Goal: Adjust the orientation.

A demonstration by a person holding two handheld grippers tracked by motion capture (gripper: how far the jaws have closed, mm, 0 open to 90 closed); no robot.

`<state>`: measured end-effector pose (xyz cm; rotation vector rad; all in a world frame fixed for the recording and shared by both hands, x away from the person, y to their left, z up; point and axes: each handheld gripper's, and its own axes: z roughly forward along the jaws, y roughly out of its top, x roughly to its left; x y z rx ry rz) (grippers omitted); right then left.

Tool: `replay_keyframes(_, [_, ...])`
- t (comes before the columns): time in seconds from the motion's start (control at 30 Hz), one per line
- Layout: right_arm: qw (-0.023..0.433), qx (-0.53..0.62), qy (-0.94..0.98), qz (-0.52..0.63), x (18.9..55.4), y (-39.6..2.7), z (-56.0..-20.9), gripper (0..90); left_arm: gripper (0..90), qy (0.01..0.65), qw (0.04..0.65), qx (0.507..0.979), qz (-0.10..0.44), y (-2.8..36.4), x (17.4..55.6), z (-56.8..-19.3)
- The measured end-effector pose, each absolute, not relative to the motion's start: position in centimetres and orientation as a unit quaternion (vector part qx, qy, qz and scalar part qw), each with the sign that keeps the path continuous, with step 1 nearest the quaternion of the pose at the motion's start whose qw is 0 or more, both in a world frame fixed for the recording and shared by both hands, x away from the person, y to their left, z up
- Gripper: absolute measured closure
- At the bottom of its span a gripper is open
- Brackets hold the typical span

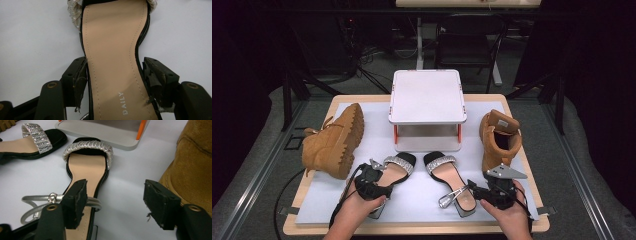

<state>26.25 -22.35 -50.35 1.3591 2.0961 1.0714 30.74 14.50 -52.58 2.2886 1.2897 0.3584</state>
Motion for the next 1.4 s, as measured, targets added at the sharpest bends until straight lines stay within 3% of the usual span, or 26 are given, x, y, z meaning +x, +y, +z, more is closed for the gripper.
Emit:
replay_keyframes(0.27, [0.200, 0.486, 0.762, 0.378, 27.3, -20.9, -49.6, 30.3, 37.1, 0.475, 0.257, 0.831, 0.130, 14.8, 30.6, -52.8])
replay_keyframes(0.63, [0.216, 0.474, 0.775, 0.358, 27.9, -18.8, -49.7, 34.3, 37.1, 0.474, 0.259, 0.831, 0.132, 14.8, 30.6, -52.9])
replay_keyframes(0.97, [0.167, 0.484, 0.793, 0.329, 28.8, -17.3, -50.3, 25.5, 36.8, 0.475, 0.256, 0.832, 0.131, 14.7, 30.7, -52.9])
replay_keyframes(1.4, [0.151, 0.497, 0.804, 0.288, 29.5, -16.3, -51.6, 24.4, 36.7, 0.475, 0.256, 0.832, 0.130, 14.7, 30.7, -52.9])
